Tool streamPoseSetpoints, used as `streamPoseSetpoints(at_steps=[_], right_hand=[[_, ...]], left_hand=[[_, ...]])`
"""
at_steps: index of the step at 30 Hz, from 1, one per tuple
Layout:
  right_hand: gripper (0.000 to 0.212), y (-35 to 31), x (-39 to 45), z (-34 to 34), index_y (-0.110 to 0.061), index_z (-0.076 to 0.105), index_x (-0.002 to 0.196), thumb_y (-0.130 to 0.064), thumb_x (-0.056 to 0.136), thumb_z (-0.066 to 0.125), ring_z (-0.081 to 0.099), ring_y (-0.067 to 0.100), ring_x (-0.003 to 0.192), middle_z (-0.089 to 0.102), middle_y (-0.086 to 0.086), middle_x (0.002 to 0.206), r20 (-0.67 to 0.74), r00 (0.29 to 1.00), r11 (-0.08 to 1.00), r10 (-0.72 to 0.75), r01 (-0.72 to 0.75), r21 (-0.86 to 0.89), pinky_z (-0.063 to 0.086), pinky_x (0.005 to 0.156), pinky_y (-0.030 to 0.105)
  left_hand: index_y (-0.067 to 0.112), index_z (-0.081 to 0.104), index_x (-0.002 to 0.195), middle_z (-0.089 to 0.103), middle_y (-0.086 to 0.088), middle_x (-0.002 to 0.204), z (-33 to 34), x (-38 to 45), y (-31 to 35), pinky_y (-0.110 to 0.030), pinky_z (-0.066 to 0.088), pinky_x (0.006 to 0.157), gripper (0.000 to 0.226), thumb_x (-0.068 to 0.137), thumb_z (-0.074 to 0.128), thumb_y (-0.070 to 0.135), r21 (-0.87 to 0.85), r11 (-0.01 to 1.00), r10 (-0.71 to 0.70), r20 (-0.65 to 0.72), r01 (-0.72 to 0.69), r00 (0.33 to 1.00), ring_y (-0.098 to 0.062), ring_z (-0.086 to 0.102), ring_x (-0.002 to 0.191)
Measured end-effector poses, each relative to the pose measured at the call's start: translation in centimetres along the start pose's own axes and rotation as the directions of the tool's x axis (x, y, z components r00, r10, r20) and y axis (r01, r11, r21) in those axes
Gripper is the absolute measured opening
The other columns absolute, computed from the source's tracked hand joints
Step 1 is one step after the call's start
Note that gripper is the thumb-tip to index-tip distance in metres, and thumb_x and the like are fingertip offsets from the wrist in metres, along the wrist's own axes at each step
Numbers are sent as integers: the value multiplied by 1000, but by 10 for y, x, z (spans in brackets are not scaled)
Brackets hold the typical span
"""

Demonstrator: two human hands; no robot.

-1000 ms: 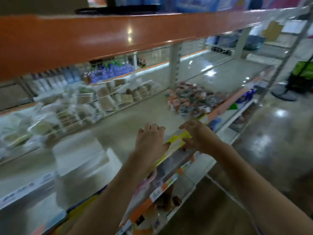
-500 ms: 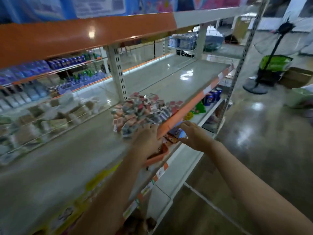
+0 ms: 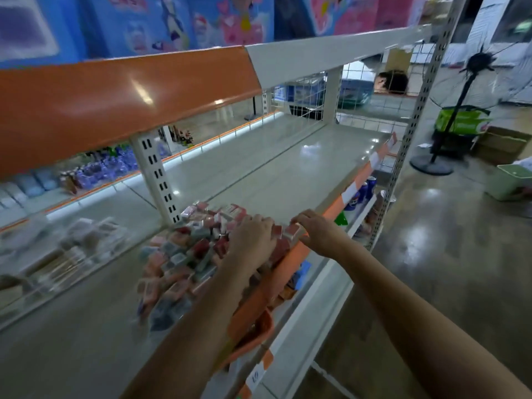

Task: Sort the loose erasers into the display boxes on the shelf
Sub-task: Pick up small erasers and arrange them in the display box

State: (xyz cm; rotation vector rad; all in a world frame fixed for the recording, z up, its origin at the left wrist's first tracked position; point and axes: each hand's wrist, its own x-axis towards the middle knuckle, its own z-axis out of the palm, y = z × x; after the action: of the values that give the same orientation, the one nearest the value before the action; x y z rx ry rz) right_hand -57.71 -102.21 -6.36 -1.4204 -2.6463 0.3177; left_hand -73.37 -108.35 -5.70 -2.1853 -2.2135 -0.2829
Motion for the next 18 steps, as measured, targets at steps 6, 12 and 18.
streamPoseSetpoints(at_steps=[6, 12, 18], right_hand=[[37, 22, 45, 5, -21, 53, 129, -15, 92, 51, 46, 23, 122, 48, 5, 134, 98, 991, 996, -93, 94, -1, 39, 102, 35], [31, 45, 78, 6, -18, 60, 119, -18, 88, 57, 49, 22, 110, 57, 6, 115, 220, 940, 964, -261, 267, 5, 42, 93, 35], [25, 74, 105, 9, -17, 60, 114, -23, 90, 56, 49, 18, 106, 58, 3, 111, 171, 889, 904, -425, 406, 134, 36, 85, 23]], left_hand=[[11, 60, 113, 62, -8, 112, 23, 35, 0, -34, 41, 91, 33, 92, 53, 36, 80, 994, -84, 95, 76, 992, -26, 53, 109], [14, 61, 111, 64, -7, 109, 35, 49, 11, -35, 39, 91, 33, 90, 54, 38, 87, 972, -224, 79, 217, 971, -25, 52, 109], [17, 61, 113, 63, -4, 110, 39, 62, 19, -33, 41, 92, 30, 90, 56, 35, 66, 932, -360, 34, 357, 933, -21, 52, 106]])
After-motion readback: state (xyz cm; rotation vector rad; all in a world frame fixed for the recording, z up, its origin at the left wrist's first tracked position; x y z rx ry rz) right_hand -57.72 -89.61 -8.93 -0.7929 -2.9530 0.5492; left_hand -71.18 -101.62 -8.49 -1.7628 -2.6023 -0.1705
